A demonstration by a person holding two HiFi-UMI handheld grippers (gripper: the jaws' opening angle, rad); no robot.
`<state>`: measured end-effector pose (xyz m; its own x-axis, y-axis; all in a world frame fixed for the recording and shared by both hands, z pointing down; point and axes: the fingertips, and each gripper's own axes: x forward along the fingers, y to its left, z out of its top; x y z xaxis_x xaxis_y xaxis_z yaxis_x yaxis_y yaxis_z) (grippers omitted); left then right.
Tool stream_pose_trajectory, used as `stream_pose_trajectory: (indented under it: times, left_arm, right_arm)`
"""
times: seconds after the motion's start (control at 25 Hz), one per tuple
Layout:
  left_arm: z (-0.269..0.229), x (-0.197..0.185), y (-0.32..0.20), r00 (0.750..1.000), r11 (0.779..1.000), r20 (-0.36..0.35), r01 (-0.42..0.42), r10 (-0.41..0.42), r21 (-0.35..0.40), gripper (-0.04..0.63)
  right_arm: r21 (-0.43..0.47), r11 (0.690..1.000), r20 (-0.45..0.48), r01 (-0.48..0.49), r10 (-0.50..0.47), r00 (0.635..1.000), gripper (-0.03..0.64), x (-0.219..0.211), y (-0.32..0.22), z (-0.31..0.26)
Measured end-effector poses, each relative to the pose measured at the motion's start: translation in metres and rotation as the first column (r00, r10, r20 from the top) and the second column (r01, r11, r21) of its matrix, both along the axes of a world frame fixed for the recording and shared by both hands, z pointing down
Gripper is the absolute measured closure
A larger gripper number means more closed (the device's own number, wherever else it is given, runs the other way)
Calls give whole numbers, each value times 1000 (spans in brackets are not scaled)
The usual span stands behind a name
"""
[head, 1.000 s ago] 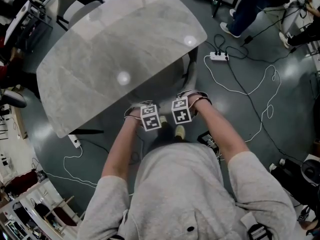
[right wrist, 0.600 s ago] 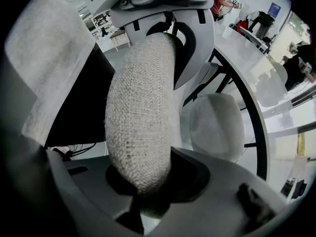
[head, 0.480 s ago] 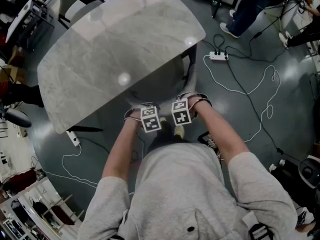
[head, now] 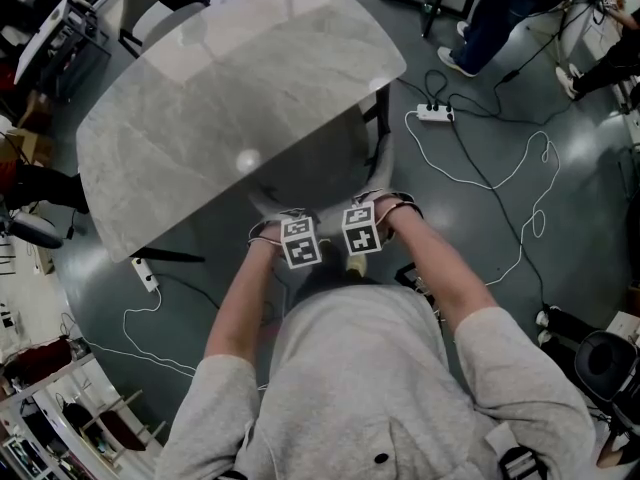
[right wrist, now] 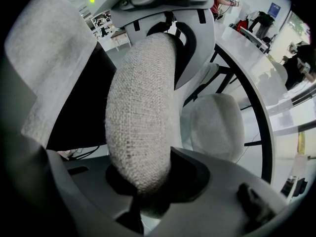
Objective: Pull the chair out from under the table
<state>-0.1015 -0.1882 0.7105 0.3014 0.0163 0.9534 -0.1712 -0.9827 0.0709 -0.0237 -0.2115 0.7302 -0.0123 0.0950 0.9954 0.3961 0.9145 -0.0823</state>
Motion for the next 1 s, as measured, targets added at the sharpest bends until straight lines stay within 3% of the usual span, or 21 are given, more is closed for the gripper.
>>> stream_pose_trajectory:
  times: [1.0]
  left_arm:
    - [0, 17, 34, 999, 999, 3, 32, -32, -6, 495]
  right_arm:
    - [8, 999, 2, 34, -34, 999, 512, 15, 31, -1]
